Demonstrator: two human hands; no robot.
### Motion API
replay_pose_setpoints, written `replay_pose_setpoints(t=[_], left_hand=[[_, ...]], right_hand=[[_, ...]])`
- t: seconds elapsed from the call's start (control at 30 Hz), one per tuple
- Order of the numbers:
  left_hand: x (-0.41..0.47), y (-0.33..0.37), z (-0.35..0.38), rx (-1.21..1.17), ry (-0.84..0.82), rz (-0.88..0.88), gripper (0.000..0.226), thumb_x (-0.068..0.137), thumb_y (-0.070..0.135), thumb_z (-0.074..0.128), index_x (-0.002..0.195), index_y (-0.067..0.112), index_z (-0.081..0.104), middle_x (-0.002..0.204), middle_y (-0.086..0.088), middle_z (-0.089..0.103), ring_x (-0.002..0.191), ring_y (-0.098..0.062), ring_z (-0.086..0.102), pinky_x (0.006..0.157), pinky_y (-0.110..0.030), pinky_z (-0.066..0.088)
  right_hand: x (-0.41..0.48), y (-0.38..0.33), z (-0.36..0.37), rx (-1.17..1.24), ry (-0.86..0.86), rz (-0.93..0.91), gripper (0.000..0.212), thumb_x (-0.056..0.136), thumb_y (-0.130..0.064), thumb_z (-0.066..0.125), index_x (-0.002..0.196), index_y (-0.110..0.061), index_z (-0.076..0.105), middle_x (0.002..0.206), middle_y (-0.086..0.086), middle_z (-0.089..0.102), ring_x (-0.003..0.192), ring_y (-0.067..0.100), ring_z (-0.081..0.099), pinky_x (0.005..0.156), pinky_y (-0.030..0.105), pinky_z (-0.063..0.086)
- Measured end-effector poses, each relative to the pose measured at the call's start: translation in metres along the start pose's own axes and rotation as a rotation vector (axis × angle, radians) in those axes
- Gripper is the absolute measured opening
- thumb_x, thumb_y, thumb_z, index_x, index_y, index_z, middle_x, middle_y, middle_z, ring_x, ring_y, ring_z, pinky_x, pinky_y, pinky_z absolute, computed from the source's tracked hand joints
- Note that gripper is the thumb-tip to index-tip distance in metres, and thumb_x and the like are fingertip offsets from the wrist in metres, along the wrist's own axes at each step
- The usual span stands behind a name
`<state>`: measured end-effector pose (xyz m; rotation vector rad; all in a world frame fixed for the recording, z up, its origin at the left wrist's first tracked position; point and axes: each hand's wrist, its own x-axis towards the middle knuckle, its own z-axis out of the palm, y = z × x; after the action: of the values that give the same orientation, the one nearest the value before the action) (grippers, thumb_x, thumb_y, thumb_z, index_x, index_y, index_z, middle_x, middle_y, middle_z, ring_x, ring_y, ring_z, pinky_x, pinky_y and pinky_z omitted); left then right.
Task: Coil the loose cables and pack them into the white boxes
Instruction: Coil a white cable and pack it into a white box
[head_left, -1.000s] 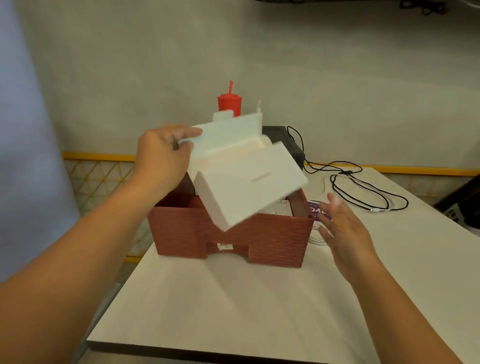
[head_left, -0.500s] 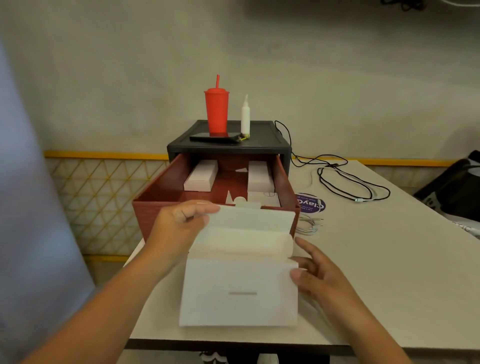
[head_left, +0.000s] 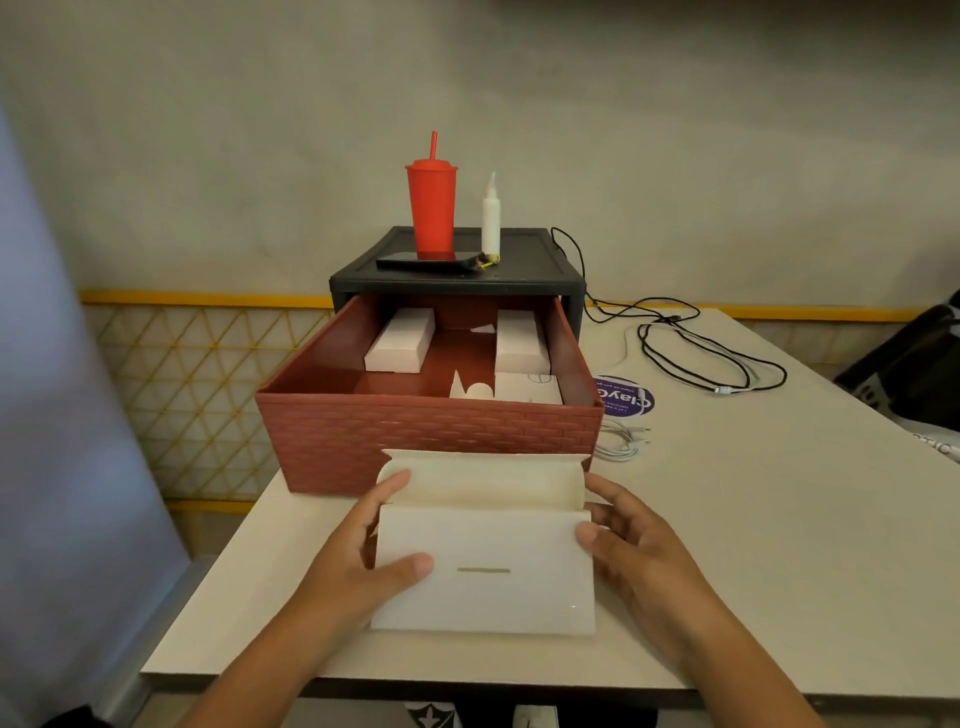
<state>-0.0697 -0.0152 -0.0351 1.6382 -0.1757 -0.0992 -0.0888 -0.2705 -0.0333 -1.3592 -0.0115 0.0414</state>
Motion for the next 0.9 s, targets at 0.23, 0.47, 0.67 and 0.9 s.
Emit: replay_pose_setpoints(t=[0.23,0.47,0.67,0.9], left_hand=[[0.002,-0.004,0.000,-0.014,0.038,0.015,0.083,0.077,-0.001,0.068,0.124,0.055,0.028,0.119,0.027,0.046,0.101,0.005,0.053,0.071,-0.014,0.050],[0.001,-0.008,0.002,-0.001,0.080,0.046,0.088,0.079,-0.001,0.067,0.112,0.065,0.018,0.114,0.034,0.043,0.092,0.017,0.049,0.070,-0.007,0.045],[0.008,-0.010,0.003,0.053,0.084,0.103,0.093,0.077,0.000,0.069,0.118,0.062,0.012,0.117,0.036,0.038,0.091,0.033,0.045,0.070,0.006,0.036],[0.017,-0.012,0.004,0.103,0.069,0.125,0.100,0.077,-0.001,0.071,0.118,0.064,0.008,0.121,0.039,0.031,0.094,0.036,0.039,0.072,0.008,0.032]], right_hand=[[0.055,0.000,-0.033,-0.505,0.518,-0.091,0.028,0.090,-0.023,0.057,0.117,-0.016,0.060,0.102,0.003,0.062,0.095,0.023,0.058,0.085,0.032,0.044],[0.126,0.002,-0.073,-0.815,0.764,-0.004,0.044,0.094,-0.032,0.046,0.130,-0.007,0.047,0.127,0.024,0.052,0.115,0.040,0.049,0.098,0.045,0.038],[0.163,-0.013,-0.068,-1.089,0.670,0.179,0.058,0.099,-0.043,0.023,0.126,0.001,0.049,0.122,0.026,0.052,0.115,0.040,0.047,0.098,0.044,0.036],[0.174,-0.005,-0.068,-1.289,0.620,0.255,0.036,0.098,-0.029,0.039,0.123,-0.005,0.050,0.124,0.017,0.057,0.113,0.033,0.054,0.097,0.041,0.039]])
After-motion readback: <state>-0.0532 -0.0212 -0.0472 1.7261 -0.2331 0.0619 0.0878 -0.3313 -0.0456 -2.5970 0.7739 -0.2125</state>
